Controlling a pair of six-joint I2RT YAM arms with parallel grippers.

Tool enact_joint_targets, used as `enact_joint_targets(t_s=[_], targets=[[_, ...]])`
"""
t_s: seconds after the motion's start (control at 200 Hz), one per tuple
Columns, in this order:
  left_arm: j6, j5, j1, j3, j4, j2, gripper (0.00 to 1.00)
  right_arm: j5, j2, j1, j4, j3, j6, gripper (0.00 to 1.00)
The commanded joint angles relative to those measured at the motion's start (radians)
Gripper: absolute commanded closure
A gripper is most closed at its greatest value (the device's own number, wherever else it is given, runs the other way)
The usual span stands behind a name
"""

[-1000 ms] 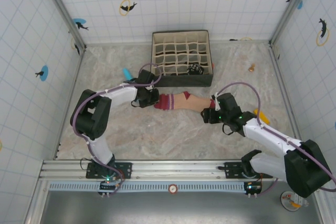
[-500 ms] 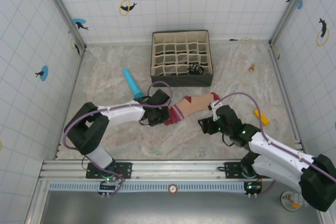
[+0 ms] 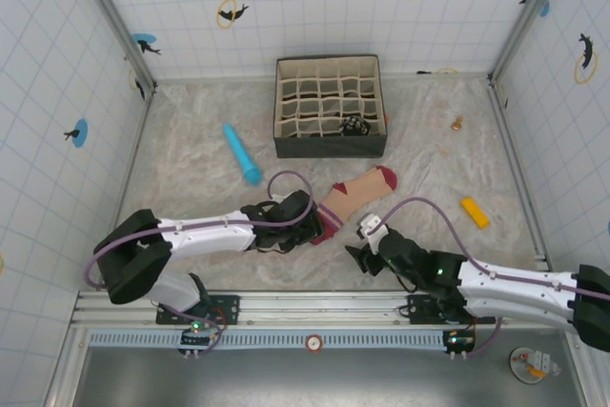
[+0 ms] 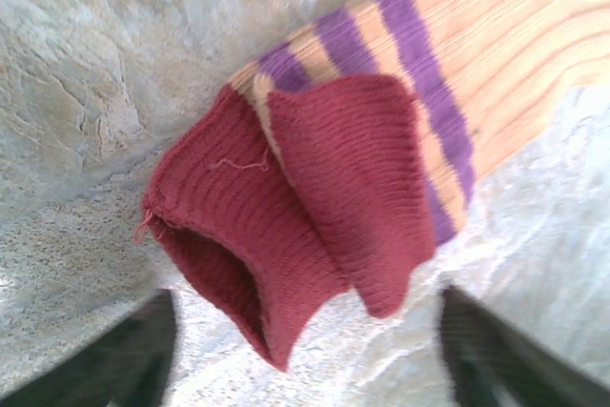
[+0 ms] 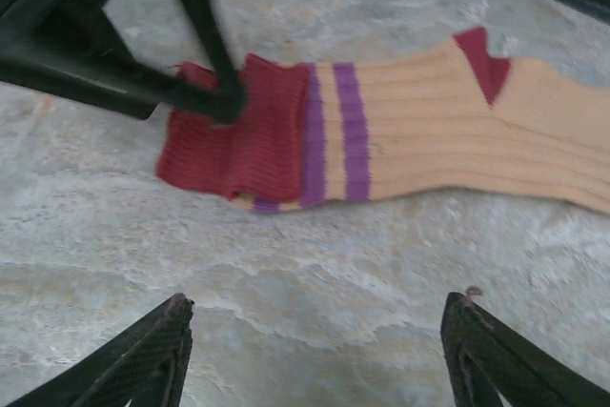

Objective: Roll the socks

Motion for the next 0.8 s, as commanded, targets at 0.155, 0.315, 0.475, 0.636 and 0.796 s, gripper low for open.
enact_joint_targets(t_s=[0.155,0.315,0.475,0.636,0.796], targets=[[0.069,-0.046,0.045,0.013,-0.141,-0.101,0.03,0.092,0.193,0.104,0.204,0.032,-0.151,0.33],[0.121,0.016,0.123,-0.034,-0.116,-0.141,0.03,0.114,0.365,0.149,0.267,0.105,-0.197,0.35],[0.192,0.064,0.187,-0.030,-0.154,-0.147,0.03,0.072,0.508,0.164,0.308,0.189,-0.201,0.37],[0.235,0.081,0.248,-0.031,-0.189,-0.162,0.03,0.085,0.607,0.172,0.362,0.222,-0.201,0.43],[0.262,0.086,0.291,-0.030,-0.215,-0.183,0.03,0.114,0.685,0.172,0.404,0.242,-0.199,0.50]])
